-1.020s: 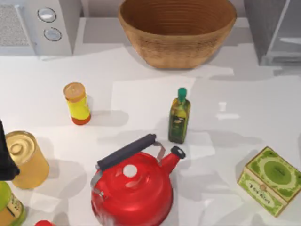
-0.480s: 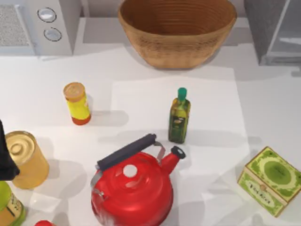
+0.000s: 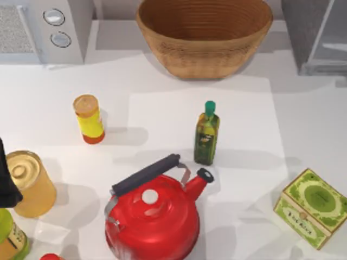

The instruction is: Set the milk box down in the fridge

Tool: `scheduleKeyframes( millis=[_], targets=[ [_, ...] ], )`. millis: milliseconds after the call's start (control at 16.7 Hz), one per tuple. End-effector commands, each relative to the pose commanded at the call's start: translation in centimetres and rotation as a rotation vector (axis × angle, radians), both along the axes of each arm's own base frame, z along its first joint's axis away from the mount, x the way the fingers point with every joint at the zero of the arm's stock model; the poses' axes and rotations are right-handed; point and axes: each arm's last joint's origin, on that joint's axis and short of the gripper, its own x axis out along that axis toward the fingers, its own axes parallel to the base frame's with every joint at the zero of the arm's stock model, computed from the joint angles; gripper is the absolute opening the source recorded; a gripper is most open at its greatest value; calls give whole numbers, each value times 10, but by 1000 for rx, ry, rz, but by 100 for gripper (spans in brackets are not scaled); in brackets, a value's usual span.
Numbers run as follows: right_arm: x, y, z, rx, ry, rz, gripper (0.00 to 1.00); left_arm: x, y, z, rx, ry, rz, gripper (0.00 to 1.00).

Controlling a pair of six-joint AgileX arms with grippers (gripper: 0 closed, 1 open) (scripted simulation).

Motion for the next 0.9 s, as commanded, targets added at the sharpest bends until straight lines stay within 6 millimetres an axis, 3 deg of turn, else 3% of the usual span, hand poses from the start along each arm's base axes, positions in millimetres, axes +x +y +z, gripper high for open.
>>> scheduleKeyframes(
  millis=[240,600,900],
  targets=[
    [36,0,0,1,5,10,0,0,0,0,0,0,0,100],
    [96,-5,25,-11,-47,-1,0,0,0,0,0,0,0,100],
    [112,-3,26,-7,-21,-9,0,0,0,0,0,0,0,100]
  ],
)
